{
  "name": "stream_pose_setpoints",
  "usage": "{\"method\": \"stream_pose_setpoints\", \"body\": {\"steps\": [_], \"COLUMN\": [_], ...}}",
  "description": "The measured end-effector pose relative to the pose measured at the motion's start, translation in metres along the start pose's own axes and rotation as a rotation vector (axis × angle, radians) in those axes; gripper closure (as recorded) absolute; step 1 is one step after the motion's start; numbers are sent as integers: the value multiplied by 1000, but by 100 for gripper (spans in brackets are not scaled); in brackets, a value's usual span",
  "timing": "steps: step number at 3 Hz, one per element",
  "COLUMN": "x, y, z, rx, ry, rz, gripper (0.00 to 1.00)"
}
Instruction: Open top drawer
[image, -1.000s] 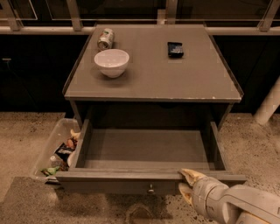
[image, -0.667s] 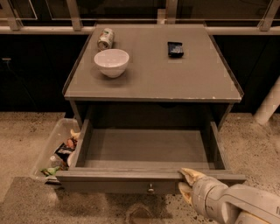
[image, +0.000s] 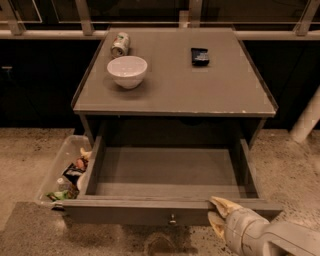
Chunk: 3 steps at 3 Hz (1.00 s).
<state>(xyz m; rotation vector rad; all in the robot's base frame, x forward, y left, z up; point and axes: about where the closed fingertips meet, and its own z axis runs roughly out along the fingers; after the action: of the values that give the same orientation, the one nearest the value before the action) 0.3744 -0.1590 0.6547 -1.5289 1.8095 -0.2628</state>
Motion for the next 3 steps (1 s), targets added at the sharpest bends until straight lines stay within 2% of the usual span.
{"method": "stream_pose_setpoints", "body": {"steps": [3], "x": [-3], "y": [0], "z": [-10], "rx": [9], "ry": [-8], "rz": [11], "gripper": [100]}}
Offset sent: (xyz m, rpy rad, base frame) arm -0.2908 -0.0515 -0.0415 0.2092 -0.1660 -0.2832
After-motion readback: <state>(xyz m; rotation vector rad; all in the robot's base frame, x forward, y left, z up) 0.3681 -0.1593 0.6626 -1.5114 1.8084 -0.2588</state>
